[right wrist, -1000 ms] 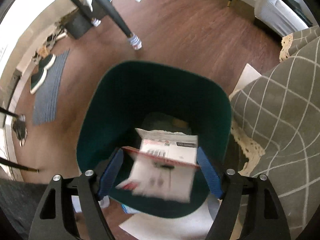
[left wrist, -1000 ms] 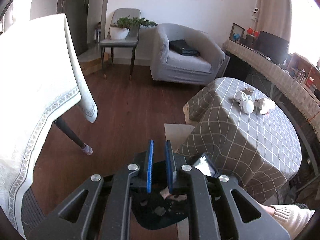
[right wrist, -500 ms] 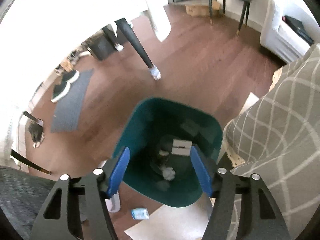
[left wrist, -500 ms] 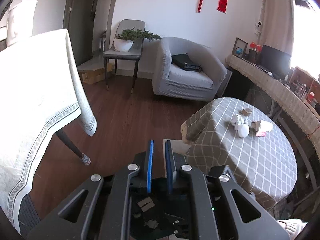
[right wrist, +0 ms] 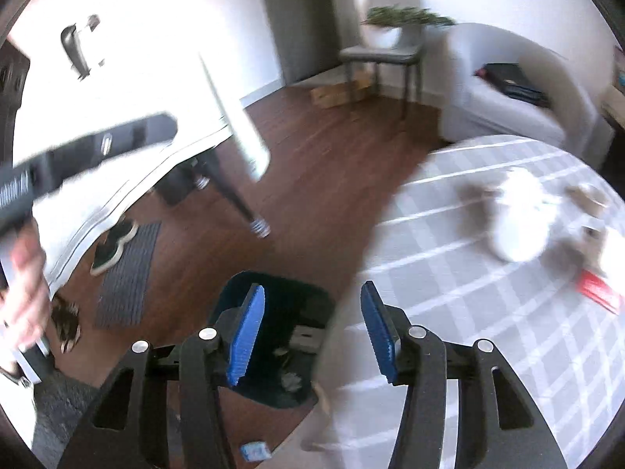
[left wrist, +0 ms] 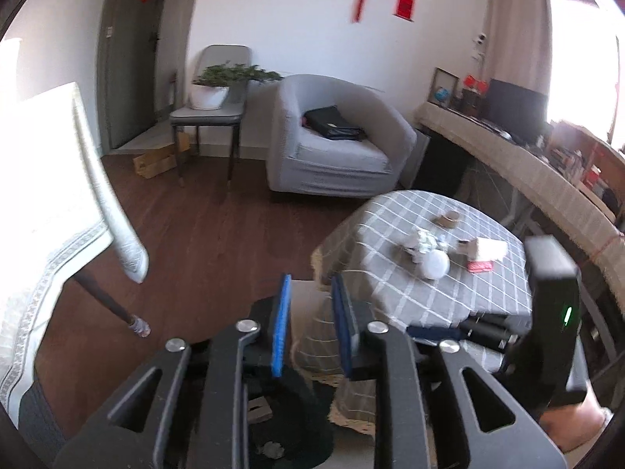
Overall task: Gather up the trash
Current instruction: 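Grasp the white ball with the left gripper while the right gripper grasps the white paper box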
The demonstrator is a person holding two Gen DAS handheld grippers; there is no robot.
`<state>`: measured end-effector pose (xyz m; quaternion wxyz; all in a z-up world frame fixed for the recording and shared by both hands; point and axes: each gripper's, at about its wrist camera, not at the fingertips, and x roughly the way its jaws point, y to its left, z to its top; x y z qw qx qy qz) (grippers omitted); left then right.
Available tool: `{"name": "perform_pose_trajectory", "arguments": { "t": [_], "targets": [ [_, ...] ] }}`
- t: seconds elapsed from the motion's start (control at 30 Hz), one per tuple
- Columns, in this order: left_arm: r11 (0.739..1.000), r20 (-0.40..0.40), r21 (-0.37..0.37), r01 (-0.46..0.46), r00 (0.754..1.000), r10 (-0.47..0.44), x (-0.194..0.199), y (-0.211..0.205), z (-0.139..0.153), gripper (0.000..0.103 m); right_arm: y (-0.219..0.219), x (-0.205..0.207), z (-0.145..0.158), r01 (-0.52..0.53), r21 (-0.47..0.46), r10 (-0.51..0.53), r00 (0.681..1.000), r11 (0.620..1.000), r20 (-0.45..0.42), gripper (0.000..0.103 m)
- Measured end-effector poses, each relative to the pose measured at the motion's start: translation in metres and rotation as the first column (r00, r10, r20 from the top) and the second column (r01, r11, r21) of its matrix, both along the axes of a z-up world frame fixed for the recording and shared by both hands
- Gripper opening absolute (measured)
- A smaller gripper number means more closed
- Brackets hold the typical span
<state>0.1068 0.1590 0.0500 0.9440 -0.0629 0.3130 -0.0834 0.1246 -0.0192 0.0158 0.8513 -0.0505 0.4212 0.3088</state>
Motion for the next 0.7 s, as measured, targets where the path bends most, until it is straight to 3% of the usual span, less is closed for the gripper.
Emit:
{"name": "perform_pose_trajectory", "arguments": {
  "t": [0.2,0.4,0.53,0.7],
  "targets": [
    [0.999,-0.021,0.006,0.054,0.998,-0.054,0.021,-0.048,-0.016,0.049,-0.064,0.01,0.009,0.153,-0.053,-0.149,0.986,0.987,0.067,0.052],
    [0.993,-0.069,0.034,0.115,0.991,-0.112,0.042,-0.092,-0.032,0.059,-0.118,0.021,0.013,0.279,-0.032,-0.276,0.958,0.96,0.08,0.052],
    [0.986,-0.086,0.05,0.158,0.984,-0.153,0.053,-0.117,-0.041,0.065,-0.146,0.025,0.014,0.331,-0.011,-0.329,0.94,0.944,0.089,0.072],
    [0.983,-0.104,0.049,0.177,0.98,-0.171,0.075,-0.143,-0.051,0.068,-0.174,0.036,0.013,0.38,0.009,-0.38,0.922,0.925,0.08,0.081]
  ]
}}
